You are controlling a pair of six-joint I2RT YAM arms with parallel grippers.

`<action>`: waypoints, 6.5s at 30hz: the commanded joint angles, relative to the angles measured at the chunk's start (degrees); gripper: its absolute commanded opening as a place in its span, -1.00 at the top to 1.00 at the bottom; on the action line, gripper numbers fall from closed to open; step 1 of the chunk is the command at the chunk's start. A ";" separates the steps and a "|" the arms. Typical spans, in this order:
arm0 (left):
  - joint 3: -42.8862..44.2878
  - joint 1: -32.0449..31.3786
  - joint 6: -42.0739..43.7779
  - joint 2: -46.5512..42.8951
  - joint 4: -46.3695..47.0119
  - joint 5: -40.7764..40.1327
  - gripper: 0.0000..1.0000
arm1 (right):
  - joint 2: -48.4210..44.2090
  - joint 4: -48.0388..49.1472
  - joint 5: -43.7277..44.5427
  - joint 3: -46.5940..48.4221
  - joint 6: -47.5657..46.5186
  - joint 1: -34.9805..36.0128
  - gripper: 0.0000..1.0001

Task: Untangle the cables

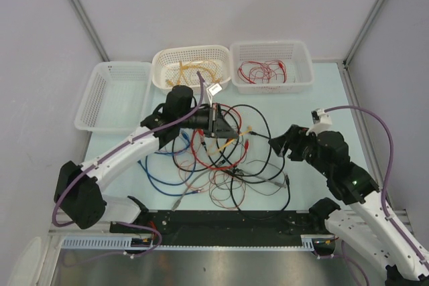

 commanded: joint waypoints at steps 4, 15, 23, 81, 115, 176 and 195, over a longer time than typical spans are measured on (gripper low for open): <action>-1.78 0.10 -2.12 -2.00 5.08 6.86 1.00 | 6.73 2.11 -2.42 1.59 -2.20 -0.24 -0.50; 5.08 1.85 4.92 -8.40 -5.65 -3.94 1.00 | 10.53 2.74 -1.37 -1.66 -2.73 -0.33 -0.40; 8.68 12.30 -1.93 -13.52 2.17 -15.63 1.00 | 0.26 0.62 5.66 -2.89 -0.97 -0.41 -0.40; 8.07 -25.38 16.61 22.77 0.85 -34.99 -0.57 | -9.77 -8.43 10.85 3.52 -0.01 -5.51 -0.40; 20.37 -21.52 22.58 1.36 -4.94 -48.34 1.00 | -11.18 -10.98 9.71 6.34 -0.80 -5.51 -0.39; 34.17 -0.25 4.20 -16.16 9.83 -14.56 0.99 | 8.77 8.44 -4.53 0.80 1.93 3.36 -0.53; 28.11 21.42 11.25 -13.26 -19.45 -70.75 1.00 | 6.49 6.69 -2.51 0.80 1.14 4.51 -0.53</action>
